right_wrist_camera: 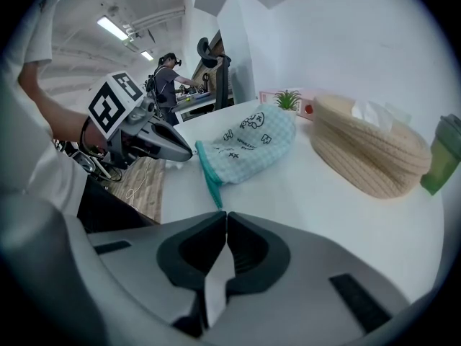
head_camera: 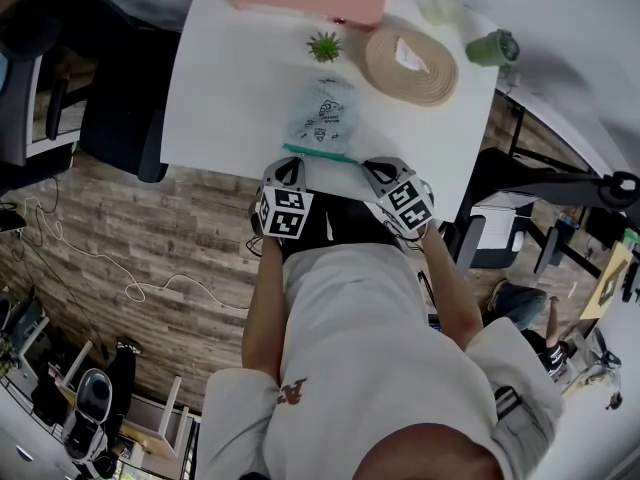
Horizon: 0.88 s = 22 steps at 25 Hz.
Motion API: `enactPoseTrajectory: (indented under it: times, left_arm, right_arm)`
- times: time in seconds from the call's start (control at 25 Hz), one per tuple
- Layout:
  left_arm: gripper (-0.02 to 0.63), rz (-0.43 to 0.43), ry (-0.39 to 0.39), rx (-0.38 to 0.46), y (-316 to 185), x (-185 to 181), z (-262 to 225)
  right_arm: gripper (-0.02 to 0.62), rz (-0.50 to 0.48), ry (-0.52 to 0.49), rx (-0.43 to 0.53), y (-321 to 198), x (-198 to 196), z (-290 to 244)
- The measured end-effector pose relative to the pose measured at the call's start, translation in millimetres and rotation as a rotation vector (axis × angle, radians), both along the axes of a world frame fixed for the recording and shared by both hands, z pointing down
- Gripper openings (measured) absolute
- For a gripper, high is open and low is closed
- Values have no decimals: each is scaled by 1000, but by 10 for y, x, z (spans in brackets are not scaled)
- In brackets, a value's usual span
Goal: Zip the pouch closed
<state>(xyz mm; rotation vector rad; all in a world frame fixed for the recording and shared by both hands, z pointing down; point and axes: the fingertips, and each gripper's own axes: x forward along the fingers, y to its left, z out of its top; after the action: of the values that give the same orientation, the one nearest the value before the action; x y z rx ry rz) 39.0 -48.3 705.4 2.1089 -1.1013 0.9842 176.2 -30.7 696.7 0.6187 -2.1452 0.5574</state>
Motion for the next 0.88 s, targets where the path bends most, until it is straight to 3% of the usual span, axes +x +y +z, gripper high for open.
enactPoseTrajectory:
  times: [0.36, 0.88]
  left_arm:
    - [-3, -20, -14, 9, -117, -232, -11]
    - [0, 41, -13, 16, -130, -239, 47]
  right_arm:
    - [6, 12, 17, 5, -51, 27, -7]
    - [11, 54, -1, 45, -141, 3, 46]
